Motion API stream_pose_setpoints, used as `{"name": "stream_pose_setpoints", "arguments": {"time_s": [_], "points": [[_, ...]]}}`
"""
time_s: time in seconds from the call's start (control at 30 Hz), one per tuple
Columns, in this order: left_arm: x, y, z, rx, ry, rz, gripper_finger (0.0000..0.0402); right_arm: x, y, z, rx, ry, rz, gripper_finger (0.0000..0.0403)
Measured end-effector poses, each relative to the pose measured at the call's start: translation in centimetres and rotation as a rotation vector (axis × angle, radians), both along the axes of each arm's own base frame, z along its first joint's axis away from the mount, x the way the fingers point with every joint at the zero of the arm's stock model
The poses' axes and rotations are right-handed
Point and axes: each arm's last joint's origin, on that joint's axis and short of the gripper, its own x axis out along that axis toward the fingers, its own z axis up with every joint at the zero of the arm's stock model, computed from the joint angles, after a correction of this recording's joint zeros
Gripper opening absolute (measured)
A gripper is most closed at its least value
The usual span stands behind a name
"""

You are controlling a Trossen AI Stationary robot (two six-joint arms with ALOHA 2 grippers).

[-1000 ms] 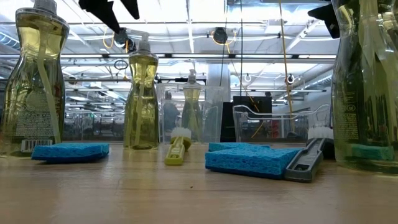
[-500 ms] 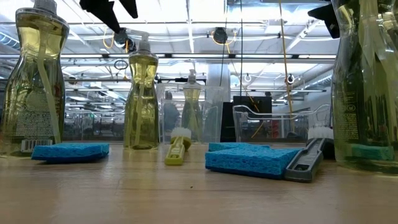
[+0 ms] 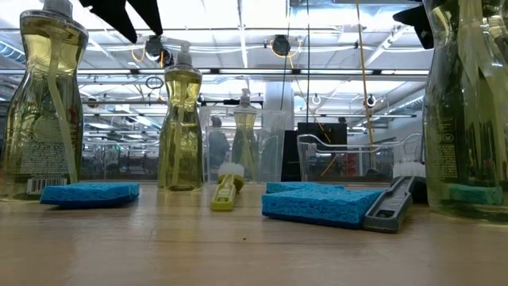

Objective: Pick & Place Kitchen Sink Supplies
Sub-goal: Put the liquid dishwashing soap into the middle transparent bin

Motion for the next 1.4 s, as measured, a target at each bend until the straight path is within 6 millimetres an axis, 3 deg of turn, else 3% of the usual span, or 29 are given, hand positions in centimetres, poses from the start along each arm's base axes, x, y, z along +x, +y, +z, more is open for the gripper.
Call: {"name": "stream_pose_setpoints", "arguments": {"time_s": [0.63, 0.9, 1.27, 1.4], "points": [[0.5, -0.6, 0.2, 0.014, -0.035, -0.069, 0.0392, 0.0, 0.0, 0.0, 0.000, 0.000, 0.000, 0.0167], [1.2, -0.8, 0.5, -0.024, -0.134, -0.047, 0.0392, 0.0, 0.0, 0.0, -0.001, 0.000, 0.000, 0.0167], [1.6, -1.2, 0.9, 0.048, -0.175, -0.083, 0.0392, 0.0, 0.0, 0.0, -0.026, 0.000, 0.004, 0.0167], [1.7, -2.1, -0.4, 0.071, -0.209, -0.086, 0.0392, 0.0, 0.0, 0.0, -0.024, 0.000, 0.004, 0.0167]]}}
